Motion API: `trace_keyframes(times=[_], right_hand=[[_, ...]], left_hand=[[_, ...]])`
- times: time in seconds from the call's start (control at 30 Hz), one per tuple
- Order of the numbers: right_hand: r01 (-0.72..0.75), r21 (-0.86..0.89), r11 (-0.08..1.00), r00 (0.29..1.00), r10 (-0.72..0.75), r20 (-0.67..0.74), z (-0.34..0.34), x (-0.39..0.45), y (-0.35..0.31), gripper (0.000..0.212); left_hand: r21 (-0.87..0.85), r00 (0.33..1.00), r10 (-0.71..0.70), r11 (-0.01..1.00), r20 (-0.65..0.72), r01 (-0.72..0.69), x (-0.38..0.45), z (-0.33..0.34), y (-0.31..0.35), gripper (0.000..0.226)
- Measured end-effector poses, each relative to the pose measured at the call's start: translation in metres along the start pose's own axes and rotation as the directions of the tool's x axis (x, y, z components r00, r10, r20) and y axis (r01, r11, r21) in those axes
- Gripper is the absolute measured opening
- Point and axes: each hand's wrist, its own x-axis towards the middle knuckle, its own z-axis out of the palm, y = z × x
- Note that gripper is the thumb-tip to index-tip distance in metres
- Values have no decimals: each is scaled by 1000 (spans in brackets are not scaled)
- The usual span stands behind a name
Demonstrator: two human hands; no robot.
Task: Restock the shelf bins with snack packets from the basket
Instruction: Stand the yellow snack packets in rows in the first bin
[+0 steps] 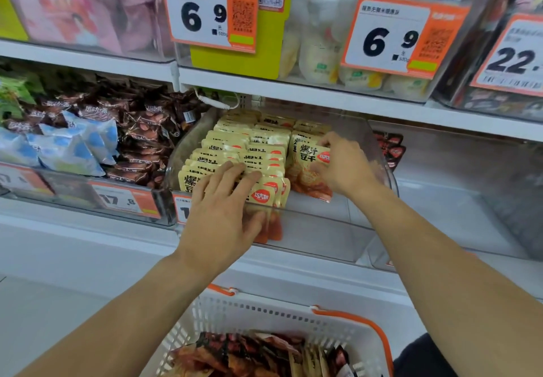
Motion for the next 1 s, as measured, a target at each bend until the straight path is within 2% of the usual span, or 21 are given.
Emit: trace_keyframes(times=[0.1, 0.17, 0.27, 0.4, 0.6, 0.67, 0.73, 0.77, 0.87, 0.93, 1.0], right_hand=[[-2, 24, 1000, 999, 2, 34, 13, 19, 0, 49], [-4, -31, 1000, 1000, 5, 31, 20, 25, 1, 52], [-19, -93, 995, 999, 15, -46, 29, 26, 3, 60], [-50, -83, 995, 992, 40, -119, 35, 23, 2, 74], [-109, 13, 994, 990, 110, -93, 30, 20, 0, 71], [-112, -3, 994, 988, 111, -107, 23, 15, -3, 71], [-48, -9, 999, 985, 46, -168, 13, 1, -11, 65], [30, 25, 999, 975, -24, -221, 8, -10, -14, 58], [386, 179, 905, 872, -295, -390, 2, -63, -26, 33], [550, 248, 797, 814, -445, -374, 11, -101, -36, 21], [568, 350, 745, 823, -522, -223, 28, -130, -49, 18]], left_hand=[[13, 1000, 22, 1000, 15, -22, 0, 0, -3, 57], [15, 999, 30, 999, 18, -31, -1, 1, -5, 56], [14, 999, 33, 999, 14, -33, -1, 3, -5, 56], [-15, 1000, 22, 1000, -7, -22, -1, 4, -5, 58], [-70, 999, 27, 997, -19, -29, -2, 5, -7, 57], [-84, 998, 56, 995, -18, -57, -3, 4, -9, 56], [-160, 997, 68, 985, -24, -70, -6, 1, -12, 55], [-219, 997, 61, 973, -43, -69, -7, -4, -14, 53], [-284, 984, 52, 954, -170, -99, -18, -18, -15, 38], [-248, 983, 51, 964, -174, -94, -32, -18, -16, 27], [-232, 1000, 20, 973, 9, -17, -56, -9, -20, 22]])
